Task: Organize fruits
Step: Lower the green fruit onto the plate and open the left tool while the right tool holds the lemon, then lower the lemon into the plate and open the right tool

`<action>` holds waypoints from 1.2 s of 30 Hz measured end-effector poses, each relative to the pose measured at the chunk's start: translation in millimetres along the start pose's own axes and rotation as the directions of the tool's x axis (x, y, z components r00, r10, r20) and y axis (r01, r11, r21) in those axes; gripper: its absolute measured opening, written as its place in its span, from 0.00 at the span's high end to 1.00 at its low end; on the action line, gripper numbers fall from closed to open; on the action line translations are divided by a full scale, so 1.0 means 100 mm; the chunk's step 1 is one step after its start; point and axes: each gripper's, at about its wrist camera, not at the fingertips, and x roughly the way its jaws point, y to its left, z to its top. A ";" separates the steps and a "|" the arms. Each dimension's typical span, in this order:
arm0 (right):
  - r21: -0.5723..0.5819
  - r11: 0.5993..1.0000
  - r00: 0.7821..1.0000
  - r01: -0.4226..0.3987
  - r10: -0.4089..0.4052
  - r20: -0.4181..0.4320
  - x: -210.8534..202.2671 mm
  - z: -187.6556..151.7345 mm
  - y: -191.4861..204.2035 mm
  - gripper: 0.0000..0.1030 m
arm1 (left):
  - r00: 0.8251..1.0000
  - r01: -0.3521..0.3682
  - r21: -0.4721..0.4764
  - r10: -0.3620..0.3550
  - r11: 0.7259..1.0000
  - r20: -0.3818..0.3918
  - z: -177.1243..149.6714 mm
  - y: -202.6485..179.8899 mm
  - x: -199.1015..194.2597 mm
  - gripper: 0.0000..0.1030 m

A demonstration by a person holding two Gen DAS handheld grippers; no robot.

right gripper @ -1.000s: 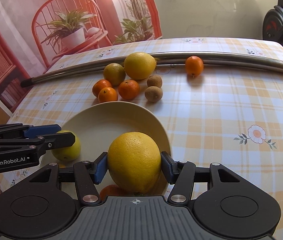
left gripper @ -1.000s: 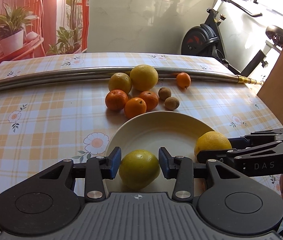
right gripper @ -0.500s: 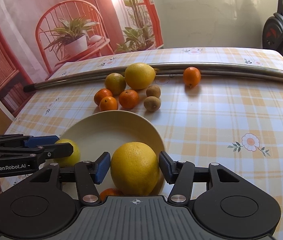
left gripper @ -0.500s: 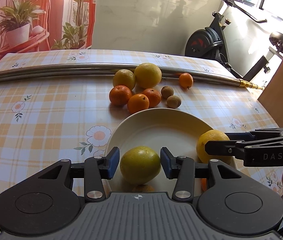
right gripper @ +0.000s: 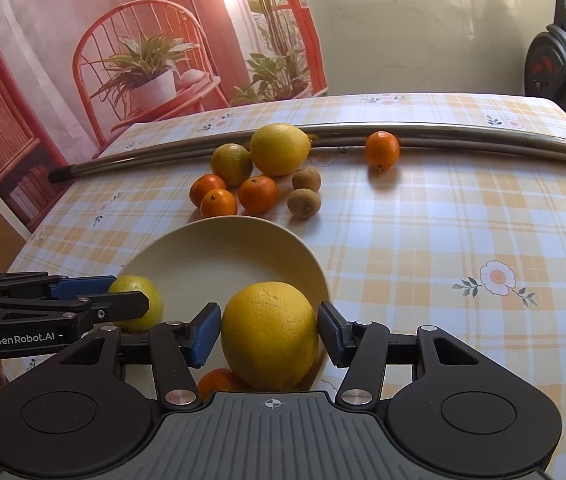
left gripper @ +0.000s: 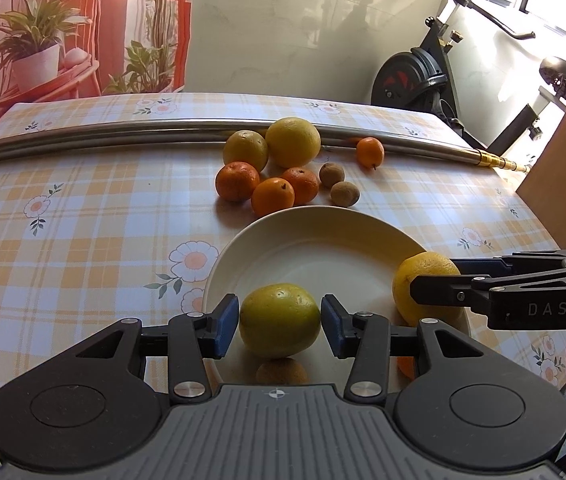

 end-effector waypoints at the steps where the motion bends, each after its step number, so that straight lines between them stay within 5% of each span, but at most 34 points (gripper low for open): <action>1: 0.001 1.000 1.000 0.000 0.000 0.000 0.00 0.00 0.00 0.52 | 1.000 -0.001 0.002 0.001 1.000 0.000 0.00 0.00 0.00 0.52; 36: 0.049 0.999 0.998 0.013 -0.016 0.068 -0.17 0.12 -0.18 0.51 | 0.999 -0.003 -0.048 0.005 0.999 0.034 0.16 0.10 -0.07 0.52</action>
